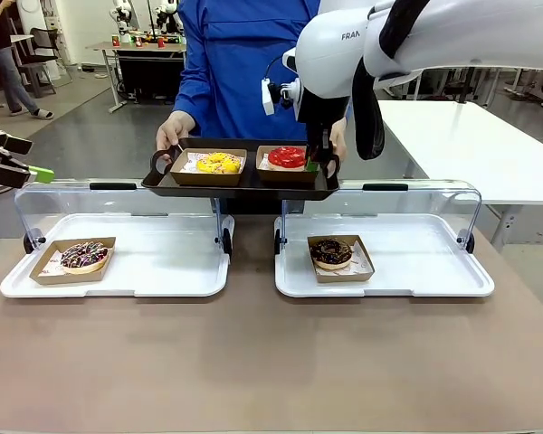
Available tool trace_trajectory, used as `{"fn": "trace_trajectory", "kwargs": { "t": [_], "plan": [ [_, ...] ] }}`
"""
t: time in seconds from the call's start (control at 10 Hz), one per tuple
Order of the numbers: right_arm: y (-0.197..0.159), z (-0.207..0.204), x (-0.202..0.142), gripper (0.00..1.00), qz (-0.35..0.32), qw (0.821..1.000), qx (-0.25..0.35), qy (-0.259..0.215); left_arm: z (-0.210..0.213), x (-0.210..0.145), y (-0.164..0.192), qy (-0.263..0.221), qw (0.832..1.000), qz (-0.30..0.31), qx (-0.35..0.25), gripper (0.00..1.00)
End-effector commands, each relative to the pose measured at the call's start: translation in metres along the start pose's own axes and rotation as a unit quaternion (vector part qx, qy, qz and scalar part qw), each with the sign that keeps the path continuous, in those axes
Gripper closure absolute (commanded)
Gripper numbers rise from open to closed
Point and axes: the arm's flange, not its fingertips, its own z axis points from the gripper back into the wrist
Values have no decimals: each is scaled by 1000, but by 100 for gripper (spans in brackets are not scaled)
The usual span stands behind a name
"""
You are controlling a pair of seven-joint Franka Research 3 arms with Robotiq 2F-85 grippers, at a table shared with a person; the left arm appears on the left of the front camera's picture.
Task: Provide the desired donut to the person.
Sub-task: Place the picked Paper togo box onto the Handle tray extended by the person.
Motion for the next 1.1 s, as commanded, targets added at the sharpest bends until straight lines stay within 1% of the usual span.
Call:
{"fn": "trace_trajectory", "kwargs": {
  "t": [0.0,0.1,0.2,0.3,0.7,0.8,0.9,1.0],
  "plan": [
    [-1,5,-1,0,12,1000,19,-4,-2,-1,-3,-2,1000,5,3,0],
    [-1,7,-2,14,14,1000,25,-10,-2,-1,-3,-2,1000,5,3,0],
    [-1,9,-4,4,14,999,30,-14,-2,-1,-3,-2,1000,5,3,0],
    [1,11,-4,0,16,999,30,-16,-2,-1,-3,-2,1000,5,3,0],
    [1,12,-5,0,21,998,48,-20,-2,-1,-3,-2,1000,5,3,0],
    [0,14,-6,0,9,999,49,-18,-2,-1,-3,-2,1000,5,3,0],
    [-9,18,-10,0,-6,996,94,6,-2,-1,-3,-2,1000,5,3,0],
    [4,9,-3,0,15,999,36,-10,-2,-1,-3,-2,1000,5,3,0]
  ]
}}
